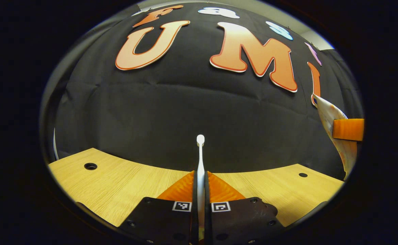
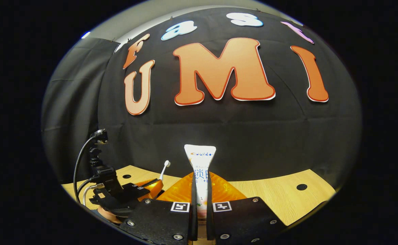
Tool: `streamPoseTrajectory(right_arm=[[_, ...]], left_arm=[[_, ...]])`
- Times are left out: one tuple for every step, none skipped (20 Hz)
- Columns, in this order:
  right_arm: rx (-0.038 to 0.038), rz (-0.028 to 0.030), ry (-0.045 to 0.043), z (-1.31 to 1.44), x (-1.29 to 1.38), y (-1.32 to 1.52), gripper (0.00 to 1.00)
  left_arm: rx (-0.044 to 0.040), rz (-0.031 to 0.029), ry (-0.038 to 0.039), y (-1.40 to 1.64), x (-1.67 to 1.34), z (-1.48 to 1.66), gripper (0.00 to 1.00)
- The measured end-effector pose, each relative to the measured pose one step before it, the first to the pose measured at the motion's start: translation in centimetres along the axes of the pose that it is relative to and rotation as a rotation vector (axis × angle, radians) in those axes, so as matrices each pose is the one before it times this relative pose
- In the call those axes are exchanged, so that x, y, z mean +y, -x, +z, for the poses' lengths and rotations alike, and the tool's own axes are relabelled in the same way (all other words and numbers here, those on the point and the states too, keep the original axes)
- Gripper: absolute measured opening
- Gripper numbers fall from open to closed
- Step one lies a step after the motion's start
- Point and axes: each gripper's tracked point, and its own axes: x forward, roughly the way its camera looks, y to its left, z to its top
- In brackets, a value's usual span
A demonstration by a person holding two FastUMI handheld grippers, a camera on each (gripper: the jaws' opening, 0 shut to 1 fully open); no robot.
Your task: Put the toothbrush and toothpaste on the desktop into the cup, then pick up the cup and place it on the coaster on the desktop.
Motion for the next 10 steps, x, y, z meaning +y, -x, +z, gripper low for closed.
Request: streamPoseTrajectory(right_arm=[[0.00199,0.00392,-0.00634,-0.104,0.118,-0.016,0.10],[-0.00074,0.00427,-0.00454,0.144,0.132,0.064,0.10],[-0.00198,0.00365,-0.00028,0.134,0.100,0.115,0.10],[-0.00316,0.00247,0.00250,0.139,0.159,0.068,0.10],[-0.00312,0.00176,0.00218,0.115,0.092,0.074,0.10],[-0.00451,0.00566,0.00324,0.139,0.171,0.067,0.10],[-0.00200,0.00109,-0.00047,0.051,0.122,0.056,0.10],[-0.00293,0.00622,-0.00067,0.056,0.151,-0.023,0.10],[-0.00049,0.00263,-0.00223,0.057,0.149,0.037,0.10],[-0.00015,0.00469,-0.00132,-0.005,0.159,0.015,0.10]], left_arm=[[0.00645,0.00595,-0.00788,0.338,0.146,-0.001,0.07],[0.01032,-0.00696,-0.00548,0.232,-0.233,-0.161,0.08],[0.00652,-0.00208,-0.00713,0.472,-0.116,0.248,0.09],[-0.00700,-0.00212,-0.00738,0.476,-0.159,0.434,0.09],[-0.00530,-0.00561,-0.00574,0.527,-0.180,0.326,0.15],[-0.00387,0.00856,-0.01105,0.371,0.065,0.342,0.21],[-0.00407,0.00426,-0.00862,0.762,0.110,0.236,0.24],[0.00285,-0.00191,-0.00798,0.694,-0.092,0.157,0.28],[-0.00403,-0.00212,-0.00641,0.823,0.093,0.178,0.37],[-0.00151,-0.00390,-0.00632,0.625,-0.067,0.255,0.39]])
